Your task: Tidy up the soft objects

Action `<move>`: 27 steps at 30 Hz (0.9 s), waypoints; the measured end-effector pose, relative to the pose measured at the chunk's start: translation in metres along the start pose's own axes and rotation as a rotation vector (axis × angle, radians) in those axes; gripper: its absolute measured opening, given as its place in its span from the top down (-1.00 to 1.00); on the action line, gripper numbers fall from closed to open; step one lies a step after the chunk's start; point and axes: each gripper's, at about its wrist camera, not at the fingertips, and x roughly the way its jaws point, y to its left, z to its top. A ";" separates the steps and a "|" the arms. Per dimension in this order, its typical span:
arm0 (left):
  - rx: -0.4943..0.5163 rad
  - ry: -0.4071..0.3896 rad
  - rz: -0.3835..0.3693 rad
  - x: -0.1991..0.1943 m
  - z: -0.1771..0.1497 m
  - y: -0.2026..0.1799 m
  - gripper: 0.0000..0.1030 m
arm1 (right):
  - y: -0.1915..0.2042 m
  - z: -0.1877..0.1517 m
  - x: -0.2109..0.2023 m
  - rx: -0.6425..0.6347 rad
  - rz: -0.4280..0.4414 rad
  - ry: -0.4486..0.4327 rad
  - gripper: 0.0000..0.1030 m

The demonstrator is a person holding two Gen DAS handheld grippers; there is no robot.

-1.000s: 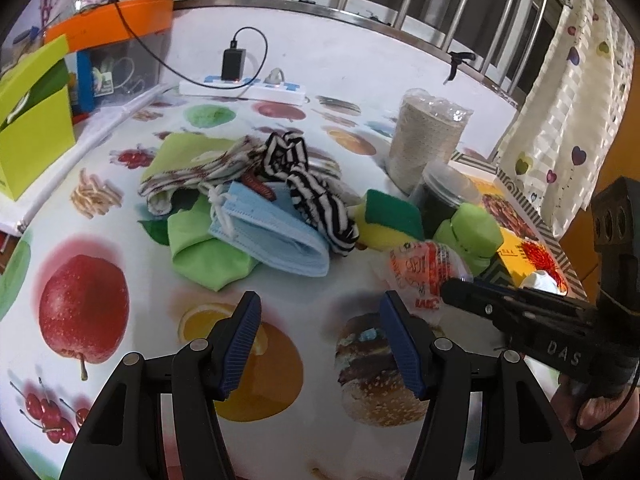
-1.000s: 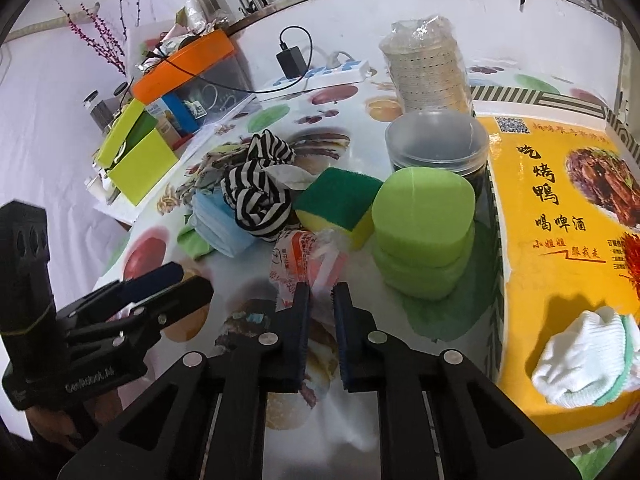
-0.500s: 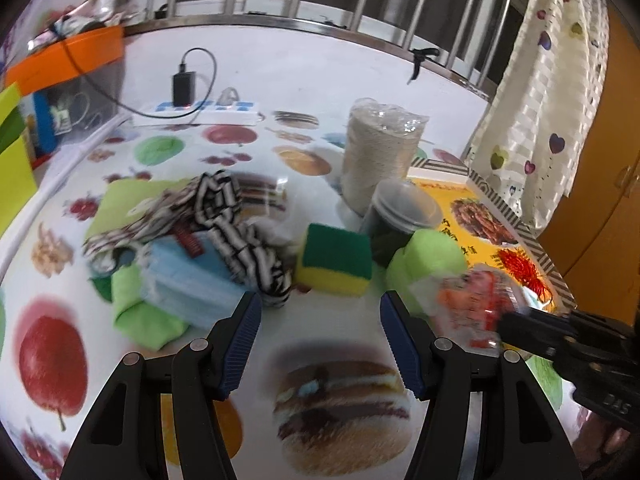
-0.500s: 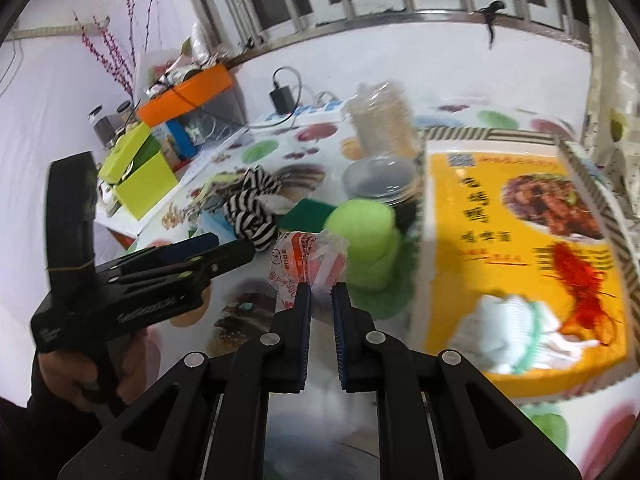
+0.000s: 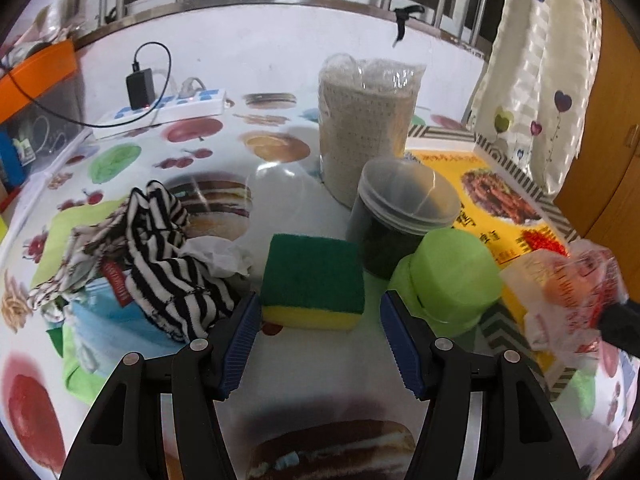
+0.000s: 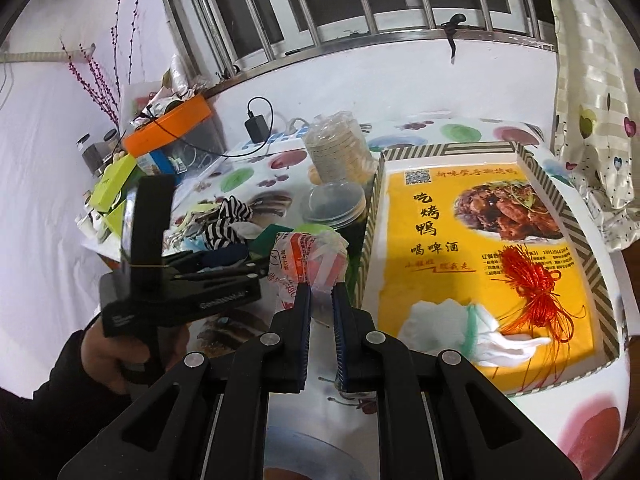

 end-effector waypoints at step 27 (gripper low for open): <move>-0.007 0.001 0.014 -0.008 -0.010 0.004 -0.03 | -0.004 -0.001 -0.004 0.009 0.011 -0.010 0.78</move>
